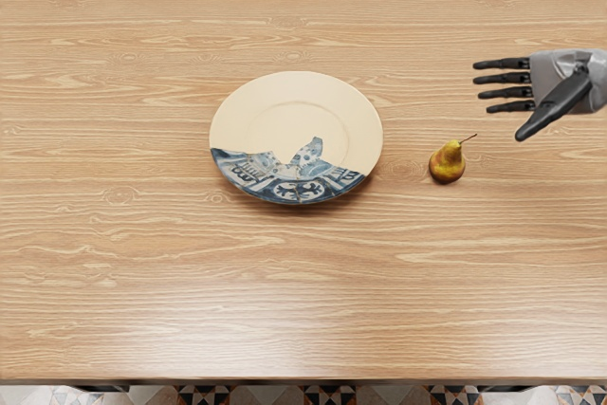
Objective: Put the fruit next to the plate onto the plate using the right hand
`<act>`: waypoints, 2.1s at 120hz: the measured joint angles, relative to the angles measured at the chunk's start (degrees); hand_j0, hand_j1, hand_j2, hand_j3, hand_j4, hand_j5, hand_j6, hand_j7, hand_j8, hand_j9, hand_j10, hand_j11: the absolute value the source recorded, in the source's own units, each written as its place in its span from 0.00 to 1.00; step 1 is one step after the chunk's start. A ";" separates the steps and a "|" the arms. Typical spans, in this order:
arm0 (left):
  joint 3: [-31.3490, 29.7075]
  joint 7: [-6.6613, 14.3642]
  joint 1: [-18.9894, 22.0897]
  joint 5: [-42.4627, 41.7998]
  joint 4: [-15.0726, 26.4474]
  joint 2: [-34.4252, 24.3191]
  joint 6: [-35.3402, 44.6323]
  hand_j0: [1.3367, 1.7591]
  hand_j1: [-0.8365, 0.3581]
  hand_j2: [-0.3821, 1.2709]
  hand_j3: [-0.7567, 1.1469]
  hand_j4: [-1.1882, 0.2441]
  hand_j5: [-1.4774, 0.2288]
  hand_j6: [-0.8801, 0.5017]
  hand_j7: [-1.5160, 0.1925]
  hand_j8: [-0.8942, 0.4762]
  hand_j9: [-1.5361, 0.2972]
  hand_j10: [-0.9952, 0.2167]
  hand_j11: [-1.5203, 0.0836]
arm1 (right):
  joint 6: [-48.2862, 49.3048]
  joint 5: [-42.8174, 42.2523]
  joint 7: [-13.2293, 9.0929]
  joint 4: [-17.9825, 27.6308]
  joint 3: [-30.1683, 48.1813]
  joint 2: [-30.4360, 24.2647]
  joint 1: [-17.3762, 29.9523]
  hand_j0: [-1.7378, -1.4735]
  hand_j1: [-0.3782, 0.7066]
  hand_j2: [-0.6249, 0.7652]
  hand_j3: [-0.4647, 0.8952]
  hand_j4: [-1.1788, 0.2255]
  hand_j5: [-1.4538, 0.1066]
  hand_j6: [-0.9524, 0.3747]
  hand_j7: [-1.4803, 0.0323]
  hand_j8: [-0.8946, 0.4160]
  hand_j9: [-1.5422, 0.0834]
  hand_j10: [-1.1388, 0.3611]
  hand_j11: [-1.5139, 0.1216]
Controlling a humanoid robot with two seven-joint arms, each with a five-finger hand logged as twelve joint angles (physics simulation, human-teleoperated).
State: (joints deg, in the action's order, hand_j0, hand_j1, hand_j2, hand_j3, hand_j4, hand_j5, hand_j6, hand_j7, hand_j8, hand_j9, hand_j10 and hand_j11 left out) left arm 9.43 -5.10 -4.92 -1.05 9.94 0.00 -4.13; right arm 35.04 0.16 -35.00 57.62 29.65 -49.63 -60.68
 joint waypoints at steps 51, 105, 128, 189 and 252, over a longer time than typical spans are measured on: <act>-0.01 0.00 0.00 0.00 0.00 0.00 -0.01 0.76 0.98 0.23 0.40 0.82 0.86 0.63 0.88 0.65 0.83 0.81 0.94 | 0.00 -2.39 0.00 1.91 0.68 2.22 -1.19 0.30 0.03 0.45 0.34 0.84 0.93 0.72 0.98 0.68 0.95 0.76 0.93; -0.03 0.00 0.20 0.00 -0.01 0.00 -0.01 0.76 0.98 0.23 0.40 0.82 0.86 0.63 0.88 0.65 0.83 0.81 0.94 | -0.02 -14.80 0.00 10.30 -11.35 5.29 -14.14 0.30 0.03 0.45 0.34 0.84 0.93 0.72 0.98 0.68 0.95 0.76 0.93; -0.04 0.00 0.88 -0.01 -0.01 0.00 0.00 0.76 0.98 0.23 0.40 0.82 0.86 0.63 0.88 0.65 0.83 0.81 0.94 | -0.21 -20.98 0.00 13.27 -19.64 5.04 -22.41 0.30 0.03 0.45 0.34 0.84 0.93 0.72 0.98 0.68 0.95 0.76 0.93; -0.10 0.00 0.79 -0.01 -0.01 0.00 -0.01 0.76 0.98 0.23 0.40 0.82 0.86 0.63 0.88 0.65 0.83 0.81 0.94 | -30.99 -32.01 0.00 27.78 -29.67 2.64 -23.04 0.30 0.03 0.45 0.34 0.84 0.93 0.71 0.98 0.68 0.95 0.76 0.93; -0.09 0.00 0.79 0.00 -0.01 0.00 0.00 0.76 0.98 0.23 0.40 0.82 0.86 0.63 0.88 0.65 0.83 0.81 0.94 | -45.78 -35.41 0.00 29.21 -31.54 6.42 -15.41 0.30 0.11 0.44 0.34 0.79 0.87 0.66 0.92 0.62 0.89 0.71 0.87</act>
State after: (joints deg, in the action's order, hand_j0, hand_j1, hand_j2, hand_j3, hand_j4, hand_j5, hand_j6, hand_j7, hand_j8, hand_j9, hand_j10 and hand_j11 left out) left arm 9.33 -5.10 -4.13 -1.05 9.93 0.00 -4.13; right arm -10.74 -35.26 -35.00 86.83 -1.88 -43.21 -76.09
